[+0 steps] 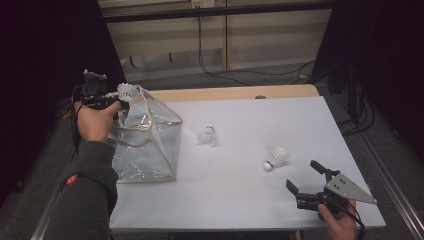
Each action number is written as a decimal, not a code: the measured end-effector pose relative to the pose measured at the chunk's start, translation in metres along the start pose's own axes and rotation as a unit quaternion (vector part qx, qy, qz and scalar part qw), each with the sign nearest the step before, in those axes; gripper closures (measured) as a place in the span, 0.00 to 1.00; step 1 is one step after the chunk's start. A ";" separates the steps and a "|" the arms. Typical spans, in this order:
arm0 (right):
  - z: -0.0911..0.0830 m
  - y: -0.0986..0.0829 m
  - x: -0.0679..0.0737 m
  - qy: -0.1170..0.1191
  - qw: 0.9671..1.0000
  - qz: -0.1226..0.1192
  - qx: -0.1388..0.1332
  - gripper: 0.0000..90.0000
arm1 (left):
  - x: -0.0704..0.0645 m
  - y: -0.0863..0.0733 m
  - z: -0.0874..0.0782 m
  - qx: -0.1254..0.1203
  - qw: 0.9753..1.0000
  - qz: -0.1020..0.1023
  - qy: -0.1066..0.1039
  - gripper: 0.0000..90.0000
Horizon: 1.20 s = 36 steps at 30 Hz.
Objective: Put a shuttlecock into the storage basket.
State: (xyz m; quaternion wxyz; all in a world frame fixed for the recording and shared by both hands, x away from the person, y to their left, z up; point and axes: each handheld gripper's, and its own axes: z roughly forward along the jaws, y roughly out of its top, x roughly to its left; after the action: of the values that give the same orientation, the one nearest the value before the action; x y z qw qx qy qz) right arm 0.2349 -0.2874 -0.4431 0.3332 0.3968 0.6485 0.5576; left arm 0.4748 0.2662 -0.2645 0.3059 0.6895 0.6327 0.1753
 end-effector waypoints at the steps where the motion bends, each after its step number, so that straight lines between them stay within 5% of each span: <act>1: 0.000 0.000 0.000 0.000 1.000 0.000 0.000 0.01 | 0.000 0.000 0.000 -0.001 1.000 -0.002 0.003 0.67; 2: 0.000 0.000 0.000 0.001 1.000 0.001 0.001 0.01 | 0.000 0.000 0.001 -0.004 1.000 -0.003 0.005 0.61; 20: -0.001 0.000 -0.001 -0.001 1.000 0.000 0.001 0.01 | -0.012 0.003 -0.012 -0.006 0.999 0.016 -0.044 0.54; 36: 0.000 0.000 0.000 -0.001 1.000 -0.001 0.002 0.01 | -0.039 0.001 -0.023 0.000 0.993 0.052 -0.110 0.46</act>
State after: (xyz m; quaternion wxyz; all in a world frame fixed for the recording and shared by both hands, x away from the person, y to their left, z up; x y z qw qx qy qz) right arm 0.2347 -0.2876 -0.4429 0.3336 0.3972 0.6497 0.5557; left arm 0.4562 0.2330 -0.2409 0.3639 0.7367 0.5583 0.1146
